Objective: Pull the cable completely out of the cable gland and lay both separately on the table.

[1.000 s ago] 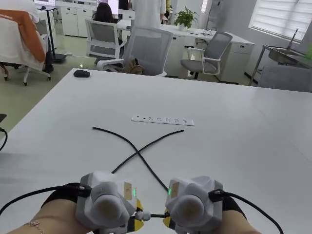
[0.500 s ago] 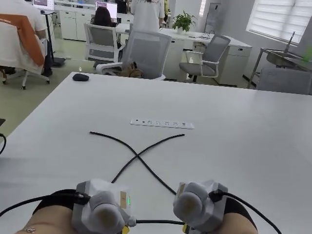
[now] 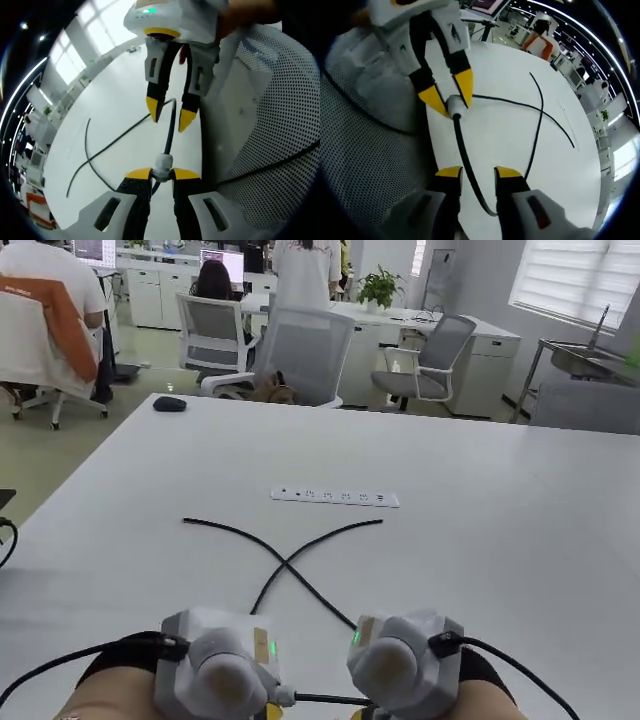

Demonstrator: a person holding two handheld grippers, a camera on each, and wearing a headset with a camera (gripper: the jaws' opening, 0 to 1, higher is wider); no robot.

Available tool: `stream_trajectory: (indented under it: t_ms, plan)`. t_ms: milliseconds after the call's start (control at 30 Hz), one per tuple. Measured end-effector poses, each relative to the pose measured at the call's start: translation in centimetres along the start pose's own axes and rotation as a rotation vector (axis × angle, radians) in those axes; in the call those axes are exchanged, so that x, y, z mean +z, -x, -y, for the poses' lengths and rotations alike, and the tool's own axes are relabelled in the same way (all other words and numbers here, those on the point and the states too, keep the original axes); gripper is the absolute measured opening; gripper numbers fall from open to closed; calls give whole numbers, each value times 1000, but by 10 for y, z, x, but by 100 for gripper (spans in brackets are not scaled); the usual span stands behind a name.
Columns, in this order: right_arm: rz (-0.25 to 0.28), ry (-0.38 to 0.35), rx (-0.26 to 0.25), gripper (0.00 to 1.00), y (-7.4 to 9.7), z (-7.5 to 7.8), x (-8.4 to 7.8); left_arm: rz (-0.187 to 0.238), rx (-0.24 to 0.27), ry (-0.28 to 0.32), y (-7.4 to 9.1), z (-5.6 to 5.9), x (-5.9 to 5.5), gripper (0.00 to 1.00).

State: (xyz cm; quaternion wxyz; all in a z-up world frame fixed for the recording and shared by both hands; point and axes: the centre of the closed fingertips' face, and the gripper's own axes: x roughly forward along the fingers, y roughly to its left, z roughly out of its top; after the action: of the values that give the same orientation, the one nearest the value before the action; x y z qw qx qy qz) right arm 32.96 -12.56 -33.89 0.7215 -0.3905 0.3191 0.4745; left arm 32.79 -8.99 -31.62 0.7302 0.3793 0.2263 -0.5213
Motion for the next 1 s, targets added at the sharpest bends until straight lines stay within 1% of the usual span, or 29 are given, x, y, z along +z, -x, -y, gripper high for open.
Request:
stream_trajectory:
  t_ms: [33, 67, 100, 133, 200, 267, 300, 367, 433, 467, 500, 567, 633, 667, 733, 900, 967, 1000]
  plan:
    - [15, 25, 16, 25, 0, -4, 5, 4, -1, -3, 1, 1, 4, 17]
    - [34, 61, 16, 24, 0, -7, 10, -3, -1, -11, 2, 2, 9, 17]
    - [34, 86, 15, 23, 0, -8, 12, -11, 6, -17, 3, 2, 11, 17]
    - [29, 112, 13, 22, 0, -9, 13, -9, 9, -20, 4, 4, 14, 17]
    - [30, 116, 6, 20, -1, -10, 14, -1, -1, -13, 5, 7, 19, 17]
    - [37, 113, 16, 17, -1, -10, 15, 14, -4, -2, 4, 8, 21, 17]
    - [47, 108, 19, 16, -1, -9, 16, 27, -2, 12, 3, 8, 23, 17]
    - [44, 110, 15, 12, -1, -8, 15, 43, 11, 35, 2, 5, 21, 17]
    - [33, 123, 18, 2, -2, -8, 10, 44, 13, 47, 0, 7, 14, 17]
    - [33, 121, 22, 2, -3, -9, 9, 51, 11, 58, 0, 7, 14, 17]
    - [23, 112, 22, 2, -4, -9, 7, 52, 11, 77, 0, 8, 14, 17]
    - [12, 125, 21, 2, -5, -10, 6, 44, 20, 46, -1, 7, 14, 17]
    - [-23, 128, 6, 2, -7, -6, 0, 37, 24, 43, -2, 6, 12, 17]
    - [-37, 129, 5, 2, -7, -4, -4, 24, 26, 43, -4, 5, 9, 17]
    - [-48, 125, -4, 2, -7, -2, -7, 12, 29, 39, -4, 5, 5, 17]
    - [-69, 87, -24, 2, -4, 5, -15, 18, 39, 63, -3, 2, 5, 17]
    - [-113, 77, -39, 2, -4, 8, -23, 9, 43, 61, -3, 1, 3, 17]
    - [-154, 78, -48, 2, -3, 11, -32, 5, 40, 61, -3, 2, 2, 17]
